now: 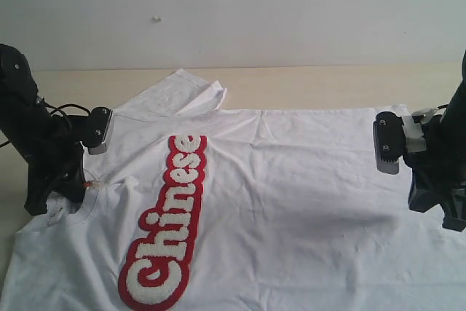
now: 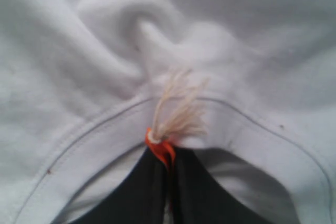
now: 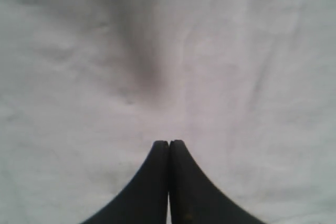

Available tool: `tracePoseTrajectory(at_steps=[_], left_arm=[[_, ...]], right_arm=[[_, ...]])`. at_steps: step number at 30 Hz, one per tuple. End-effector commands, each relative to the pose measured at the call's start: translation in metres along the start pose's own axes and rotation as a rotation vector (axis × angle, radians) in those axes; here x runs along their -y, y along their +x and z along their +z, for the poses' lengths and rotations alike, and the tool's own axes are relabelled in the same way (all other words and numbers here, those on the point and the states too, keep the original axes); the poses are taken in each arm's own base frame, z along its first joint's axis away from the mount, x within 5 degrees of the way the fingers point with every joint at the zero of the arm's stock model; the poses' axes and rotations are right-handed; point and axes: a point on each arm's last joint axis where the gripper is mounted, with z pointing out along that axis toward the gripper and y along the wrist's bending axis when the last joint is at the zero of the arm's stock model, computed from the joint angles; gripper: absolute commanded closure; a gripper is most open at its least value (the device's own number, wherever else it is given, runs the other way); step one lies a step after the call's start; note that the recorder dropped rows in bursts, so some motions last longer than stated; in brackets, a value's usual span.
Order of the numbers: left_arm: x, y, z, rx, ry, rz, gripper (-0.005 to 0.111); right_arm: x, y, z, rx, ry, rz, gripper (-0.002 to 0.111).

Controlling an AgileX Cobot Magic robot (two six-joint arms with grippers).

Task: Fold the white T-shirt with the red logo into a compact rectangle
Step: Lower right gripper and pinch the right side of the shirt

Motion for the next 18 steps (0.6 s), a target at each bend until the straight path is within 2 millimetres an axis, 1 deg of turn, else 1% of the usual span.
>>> tracePoseTrajectory(at_steps=[1,5,9,10,15,17,18], left_arm=[[0.007,0.005,0.004,-0.02,0.048,-0.005,0.106],[0.009,0.005,0.003,-0.021,0.059,-0.003,0.106],[0.009,0.005,0.002,-0.022,0.065,-0.003,0.106],[0.009,0.005,0.002,-0.022,0.065,-0.003,0.106],[0.009,0.006,0.002,-0.021,0.066,-0.005,0.106],[0.009,0.006,0.002,-0.021,0.064,-0.005,0.106],[0.009,0.006,0.002,-0.021,0.064,-0.005,0.106]], right_arm=[[0.009,0.004,-0.002,-0.06,0.092,-0.081,0.108],[0.013,0.01,0.003,-0.105,0.101,-0.111,0.108],[0.01,0.022,0.015,-0.18,0.008,-0.127,0.108],[0.01,0.023,0.016,-0.18,0.001,-0.125,0.108],[0.013,0.022,0.016,-0.161,0.043,0.057,0.107],[0.013,0.022,0.013,-0.152,0.065,0.089,0.1],[0.013,0.02,0.008,-0.138,0.081,0.095,0.086]])
